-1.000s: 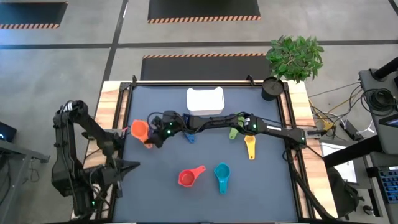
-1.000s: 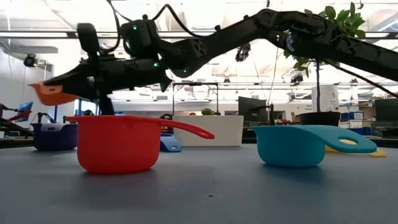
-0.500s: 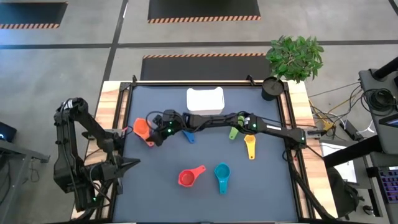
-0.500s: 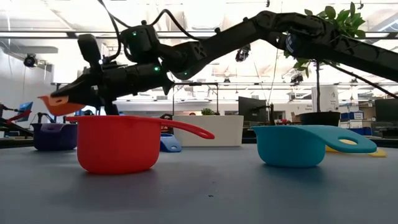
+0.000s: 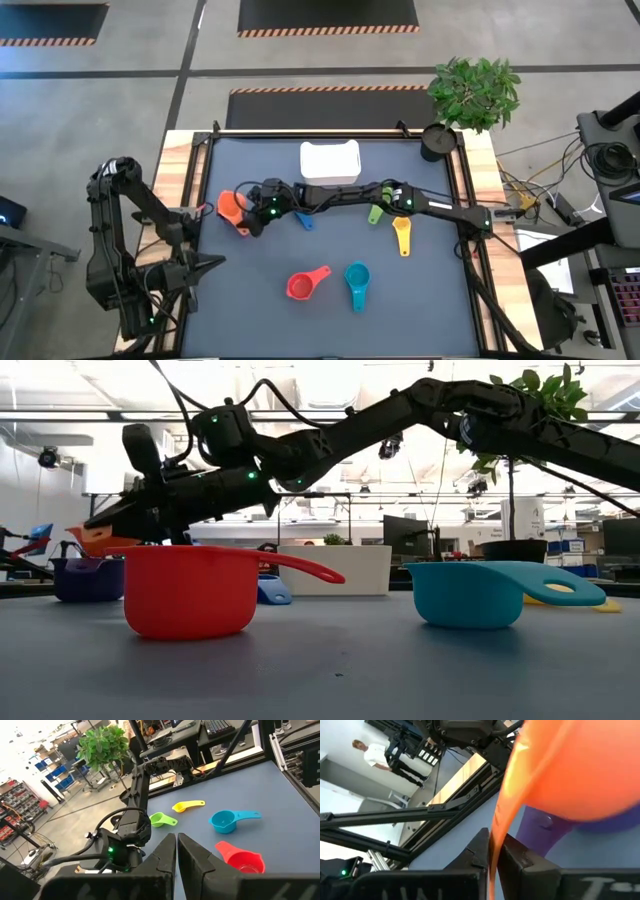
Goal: Nest measuring cups in basket
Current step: Stack the orange measuring cup on top of the purple measuring cup
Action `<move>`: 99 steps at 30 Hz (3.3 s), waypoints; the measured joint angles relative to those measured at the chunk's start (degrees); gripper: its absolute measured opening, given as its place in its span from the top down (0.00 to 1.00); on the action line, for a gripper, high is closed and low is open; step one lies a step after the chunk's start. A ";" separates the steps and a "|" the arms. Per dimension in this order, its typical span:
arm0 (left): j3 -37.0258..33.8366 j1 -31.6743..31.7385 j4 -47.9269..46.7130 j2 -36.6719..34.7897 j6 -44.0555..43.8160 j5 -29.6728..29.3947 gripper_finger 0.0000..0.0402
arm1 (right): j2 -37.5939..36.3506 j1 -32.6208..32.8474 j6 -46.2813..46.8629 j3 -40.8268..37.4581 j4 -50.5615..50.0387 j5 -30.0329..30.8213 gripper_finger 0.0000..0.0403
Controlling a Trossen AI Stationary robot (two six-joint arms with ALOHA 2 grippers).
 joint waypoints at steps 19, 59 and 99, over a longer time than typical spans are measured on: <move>0.00 0.01 0.72 0.02 0.01 -0.07 1.00 | 0.00 -0.28 0.91 0.44 -0.17 -3.93 0.74; -4.44 13.32 5.21 0.09 -22.52 19.53 1.00 | -23.92 3.76 -39.09 -1.98 -50.55 0.07 0.74; -31.41 48.29 34.44 0.39 -3.81 55.60 1.00 | -64.24 9.88 -38.41 -59.28 -12.31 6.50 0.84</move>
